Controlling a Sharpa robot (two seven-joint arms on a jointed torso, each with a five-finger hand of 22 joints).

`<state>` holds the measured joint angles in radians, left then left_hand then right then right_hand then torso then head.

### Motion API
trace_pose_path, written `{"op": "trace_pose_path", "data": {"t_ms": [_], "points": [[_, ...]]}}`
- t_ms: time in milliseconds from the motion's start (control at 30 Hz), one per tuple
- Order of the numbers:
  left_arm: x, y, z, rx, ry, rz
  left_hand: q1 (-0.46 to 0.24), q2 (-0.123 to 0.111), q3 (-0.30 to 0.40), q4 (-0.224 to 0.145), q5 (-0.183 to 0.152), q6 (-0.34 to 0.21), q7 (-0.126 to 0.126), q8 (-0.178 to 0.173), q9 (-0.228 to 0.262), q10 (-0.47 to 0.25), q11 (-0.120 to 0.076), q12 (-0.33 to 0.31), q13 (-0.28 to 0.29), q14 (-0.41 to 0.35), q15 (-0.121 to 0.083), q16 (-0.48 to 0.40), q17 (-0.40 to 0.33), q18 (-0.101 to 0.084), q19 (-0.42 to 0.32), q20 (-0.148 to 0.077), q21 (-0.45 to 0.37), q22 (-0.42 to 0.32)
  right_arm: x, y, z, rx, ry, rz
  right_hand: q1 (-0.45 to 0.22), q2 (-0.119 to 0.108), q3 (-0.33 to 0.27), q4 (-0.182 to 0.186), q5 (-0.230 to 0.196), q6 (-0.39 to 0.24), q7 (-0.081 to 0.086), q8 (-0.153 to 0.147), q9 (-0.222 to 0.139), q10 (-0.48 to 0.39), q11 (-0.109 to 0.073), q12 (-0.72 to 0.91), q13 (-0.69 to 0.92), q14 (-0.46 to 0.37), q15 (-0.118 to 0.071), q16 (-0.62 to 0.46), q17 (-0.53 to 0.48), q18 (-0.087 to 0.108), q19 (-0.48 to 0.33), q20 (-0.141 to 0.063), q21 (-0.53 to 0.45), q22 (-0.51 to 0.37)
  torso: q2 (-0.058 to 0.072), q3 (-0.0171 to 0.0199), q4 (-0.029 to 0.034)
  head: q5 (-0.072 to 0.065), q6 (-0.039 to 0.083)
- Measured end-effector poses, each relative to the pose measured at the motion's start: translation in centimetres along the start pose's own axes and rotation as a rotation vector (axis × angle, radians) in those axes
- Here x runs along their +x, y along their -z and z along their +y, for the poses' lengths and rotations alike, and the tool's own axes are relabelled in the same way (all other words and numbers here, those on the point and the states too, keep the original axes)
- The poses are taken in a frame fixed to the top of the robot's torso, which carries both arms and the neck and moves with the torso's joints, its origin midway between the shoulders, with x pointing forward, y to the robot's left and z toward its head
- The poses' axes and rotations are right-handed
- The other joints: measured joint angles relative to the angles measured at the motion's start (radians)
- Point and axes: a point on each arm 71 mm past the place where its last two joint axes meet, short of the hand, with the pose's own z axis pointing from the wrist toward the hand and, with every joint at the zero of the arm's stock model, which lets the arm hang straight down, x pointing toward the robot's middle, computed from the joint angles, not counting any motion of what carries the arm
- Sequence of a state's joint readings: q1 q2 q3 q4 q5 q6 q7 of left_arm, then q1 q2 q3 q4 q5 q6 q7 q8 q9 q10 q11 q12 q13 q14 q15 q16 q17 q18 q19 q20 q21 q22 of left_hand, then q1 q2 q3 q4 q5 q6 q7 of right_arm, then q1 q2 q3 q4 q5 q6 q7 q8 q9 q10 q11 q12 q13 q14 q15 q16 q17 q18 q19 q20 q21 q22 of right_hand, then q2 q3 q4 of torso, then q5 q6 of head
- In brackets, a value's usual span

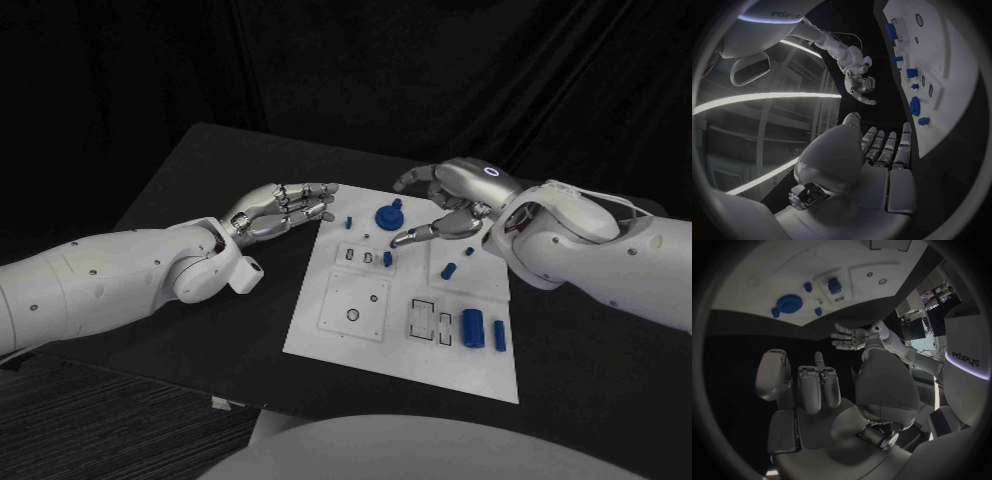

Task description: Assemble the parts on the task board

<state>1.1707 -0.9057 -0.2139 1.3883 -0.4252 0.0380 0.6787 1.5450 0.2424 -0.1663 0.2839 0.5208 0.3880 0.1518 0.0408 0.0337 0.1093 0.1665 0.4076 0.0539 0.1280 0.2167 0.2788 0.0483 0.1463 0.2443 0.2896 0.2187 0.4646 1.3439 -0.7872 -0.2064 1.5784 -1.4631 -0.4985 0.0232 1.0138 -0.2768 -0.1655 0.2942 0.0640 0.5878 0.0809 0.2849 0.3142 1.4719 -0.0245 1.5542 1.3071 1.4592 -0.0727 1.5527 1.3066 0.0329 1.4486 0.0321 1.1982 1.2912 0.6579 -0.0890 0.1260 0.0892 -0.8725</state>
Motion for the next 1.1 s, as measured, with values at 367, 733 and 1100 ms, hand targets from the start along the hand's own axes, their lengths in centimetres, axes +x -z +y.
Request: {"op": "trace_pose_path", "data": {"t_ms": [367, 733, 1100], "points": [[0.0, 0.5, -1.1, 0.018, -0.040, -0.053, 0.001, -0.041, 0.000, 0.000, -0.020, 0.042, 0.005, 0.015, 0.000, 0.035, 0.014, 0.050, 0.000, 0.059, 0.008, 0.067, 0.001, 0.000, 0.056, 0.003, 0.021, 0.001, -6.8, 0.6, -1.1, -0.013, -0.096, -0.188, -0.057, 0.100, -0.052, 0.004, 0.000, 0.076, 0.002, 0.038, -0.006, 0.000, 0.000, 0.000, 0.000, 0.000, 0.000, -0.015, 0.000, 0.000, 0.000, 0.000, -0.001, 0.000, 0.000, 0.0039, -0.0016, -0.018, 0.000], [-2.2, 0.0, -5.6, 0.094, -0.168, -0.126, -0.124, -0.104, -0.071, 0.002, -0.317, 0.142, 0.012, 0.023, 0.005, 0.181, 0.037, 0.192, 0.002, 0.338, 0.011, 0.298, 0.008, 0.000, 0.262, -0.001, 0.150, 0.024, -6.5, -0.2, -3.1, 0.044, -0.279, -0.231, -0.088, 0.234, -0.010, 0.000, 0.000, 0.119, 0.007, 0.099, -0.006, 0.000, 0.000, 0.000, 0.000, 0.000, 0.000, -0.007, 0.000, -0.001, 0.006, 0.005, 0.057, 0.000, -0.011, 0.0248, -0.0157, 0.003, 0.000], [-3.0, -3.1, -8.4, -0.001, -0.418, -0.058, -0.250, -0.171, -0.078, -0.006, -0.437, 0.405, 0.033, 0.106, 0.029, 0.581, 0.004, 0.340, 0.065, 0.677, -0.103, 0.596, 0.128, 0.001, 0.642, -0.070, 0.401, 0.116, -1.4, 1.2, -5.4, 0.138, -0.438, -0.181, -0.103, 0.349, -0.046, -0.006, 0.014, 0.098, 0.009, 0.132, -0.005, 0.014, 0.014, -0.013, 0.000, 0.006, 0.007, -0.082, 0.000, 0.069, -0.073, 0.016, -0.132, 0.000, -0.044, 0.0708, -0.0543, 0.017, 0.000]]}}
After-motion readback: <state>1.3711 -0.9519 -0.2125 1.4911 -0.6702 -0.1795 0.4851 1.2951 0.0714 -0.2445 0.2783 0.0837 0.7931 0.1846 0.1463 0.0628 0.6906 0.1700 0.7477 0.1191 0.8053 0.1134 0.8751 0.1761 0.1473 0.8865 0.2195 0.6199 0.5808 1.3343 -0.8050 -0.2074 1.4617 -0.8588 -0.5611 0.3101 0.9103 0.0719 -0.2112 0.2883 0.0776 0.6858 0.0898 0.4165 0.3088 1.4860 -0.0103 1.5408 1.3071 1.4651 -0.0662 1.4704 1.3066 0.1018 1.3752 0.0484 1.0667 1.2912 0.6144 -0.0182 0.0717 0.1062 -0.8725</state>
